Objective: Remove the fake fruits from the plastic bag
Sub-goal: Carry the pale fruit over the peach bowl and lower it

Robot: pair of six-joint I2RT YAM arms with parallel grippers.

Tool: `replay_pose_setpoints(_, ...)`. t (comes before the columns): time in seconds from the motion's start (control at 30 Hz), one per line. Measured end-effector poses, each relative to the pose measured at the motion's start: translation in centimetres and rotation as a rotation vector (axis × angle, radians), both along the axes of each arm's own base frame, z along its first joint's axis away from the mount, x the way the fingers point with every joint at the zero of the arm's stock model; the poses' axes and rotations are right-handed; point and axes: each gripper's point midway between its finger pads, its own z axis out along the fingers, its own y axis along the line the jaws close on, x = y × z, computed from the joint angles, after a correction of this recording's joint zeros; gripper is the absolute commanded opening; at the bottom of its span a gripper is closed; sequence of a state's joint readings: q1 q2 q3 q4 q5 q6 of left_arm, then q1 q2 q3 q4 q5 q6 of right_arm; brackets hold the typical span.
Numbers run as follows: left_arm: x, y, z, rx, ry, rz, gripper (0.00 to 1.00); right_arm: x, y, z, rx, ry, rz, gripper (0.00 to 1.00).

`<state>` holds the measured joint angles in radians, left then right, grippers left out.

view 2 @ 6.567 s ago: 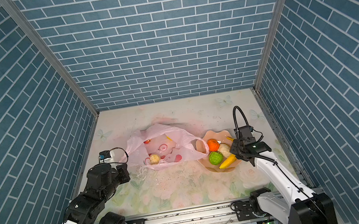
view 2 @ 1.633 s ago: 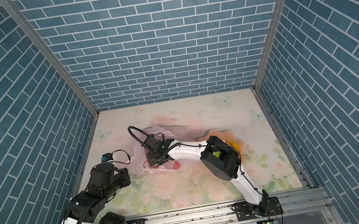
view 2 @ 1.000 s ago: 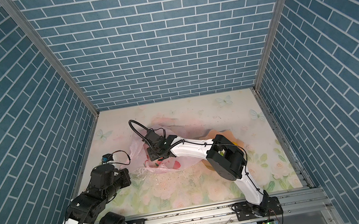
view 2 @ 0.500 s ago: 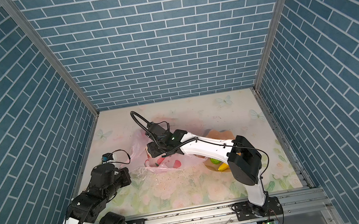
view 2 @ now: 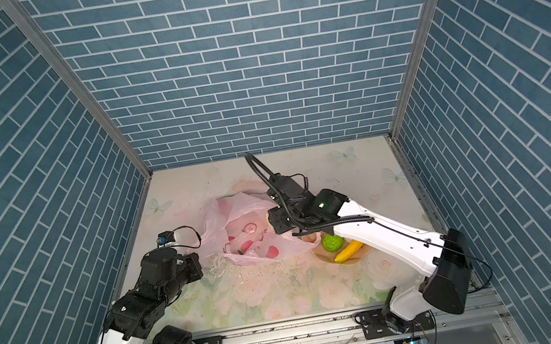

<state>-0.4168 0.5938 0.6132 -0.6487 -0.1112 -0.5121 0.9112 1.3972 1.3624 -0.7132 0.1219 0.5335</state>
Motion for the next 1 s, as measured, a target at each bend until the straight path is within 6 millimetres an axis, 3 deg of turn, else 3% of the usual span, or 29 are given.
replay_pose_setpoints(0.13,0.1,0.0,0.3,0.003,-0.007,-0.004,0.03,2.3,-5.6,-0.3,-0.045,-0.016,-0.141,0.15)
replay_pose_setpoints(0.43,0.1,0.0,0.6,0.003,-0.015,-0.006,0.03,5.4,-13.7,-4.7,-0.134,0.058,-0.345,0.15)
replay_pose_setpoints(0.67,0.1,0.0,0.7,0.005,-0.012,-0.007,0.03,6.7,-17.0,-8.9,-0.144,0.136,-0.428,0.15)
replay_pose_setpoints(0.83,0.2,-0.1,0.6,0.008,-0.008,-0.007,0.03,7.3,-18.0,-11.6,-0.151,0.189,-0.457,0.15)
replay_pose_setpoints(1.0,0.2,-0.1,0.5,0.010,-0.003,-0.007,0.03,8.0,-18.4,-12.7,-0.145,0.200,-0.476,0.15)
